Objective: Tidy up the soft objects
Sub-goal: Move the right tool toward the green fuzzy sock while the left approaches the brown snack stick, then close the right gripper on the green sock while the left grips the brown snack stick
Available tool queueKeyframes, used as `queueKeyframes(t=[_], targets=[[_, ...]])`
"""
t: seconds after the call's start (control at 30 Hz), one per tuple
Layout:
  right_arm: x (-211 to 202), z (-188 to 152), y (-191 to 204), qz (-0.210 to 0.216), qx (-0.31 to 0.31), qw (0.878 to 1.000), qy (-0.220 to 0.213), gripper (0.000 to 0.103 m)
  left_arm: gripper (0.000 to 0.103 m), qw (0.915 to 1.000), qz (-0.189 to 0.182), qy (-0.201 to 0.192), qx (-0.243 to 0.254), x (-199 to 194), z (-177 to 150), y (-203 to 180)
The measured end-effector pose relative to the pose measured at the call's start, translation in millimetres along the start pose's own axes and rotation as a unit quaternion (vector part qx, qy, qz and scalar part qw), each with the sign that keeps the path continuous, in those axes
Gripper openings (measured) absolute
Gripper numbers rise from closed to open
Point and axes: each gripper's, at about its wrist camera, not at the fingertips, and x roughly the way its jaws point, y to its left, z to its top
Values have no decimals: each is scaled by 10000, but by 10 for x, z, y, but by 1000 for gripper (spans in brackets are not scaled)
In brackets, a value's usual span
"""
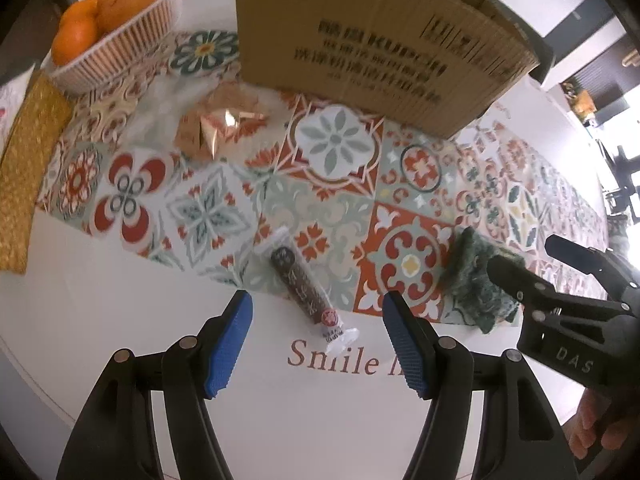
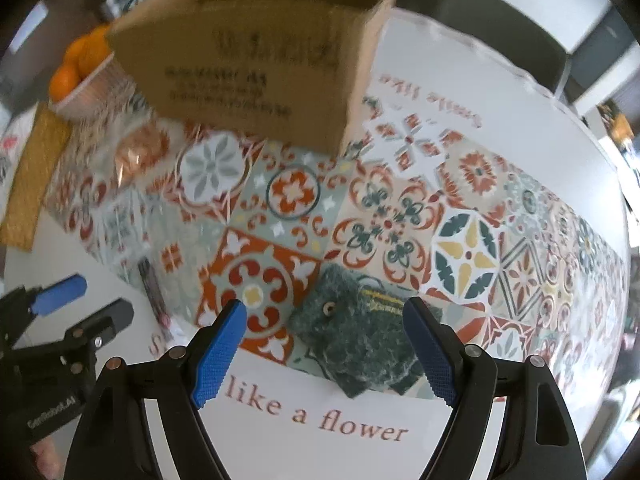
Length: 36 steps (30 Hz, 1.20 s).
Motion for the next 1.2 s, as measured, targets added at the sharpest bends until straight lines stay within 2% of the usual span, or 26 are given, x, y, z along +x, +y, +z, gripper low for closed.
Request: queueKeyframes(t=[0.13,0.23,0.3,0.47,0.73,0.87,1.0,1.13,1.2], targets=[[157,4,72,20,-548,9978,371,81,67,9995,28,181,-239,121,-62,-7],[297,-14,127,-8,-1043,9918,740,81,66,9988,34,301,-375,212,-102,-28],[353,-26,152,-172,-1285,9879,852,81,66,9982,74,333,-502,253,-124,-34],[520,-37,198,-136,-1759,9776,1145,81,66,9953,191,226,-923,333,-174,-54],[764,11,149,54,-1849,9734,1353,81,66,9920,397,287,-1161,466,-103,-99],[876,39,180,50,-1884,9728,1348,81,59,9908,548,433,-1162,599,-54,-111],[1001,82,157,104,-1893,9730,1314,84,58,9898,657,519,-1155,683,-32,-81],[1150,125,153,166,-1829,9747,1276,85,48,9893,755,577,-1110,774,-9,-89],[1231,129,125,159,-1783,9764,1207,85,47,9899,792,545,-1037,815,9,-107]])
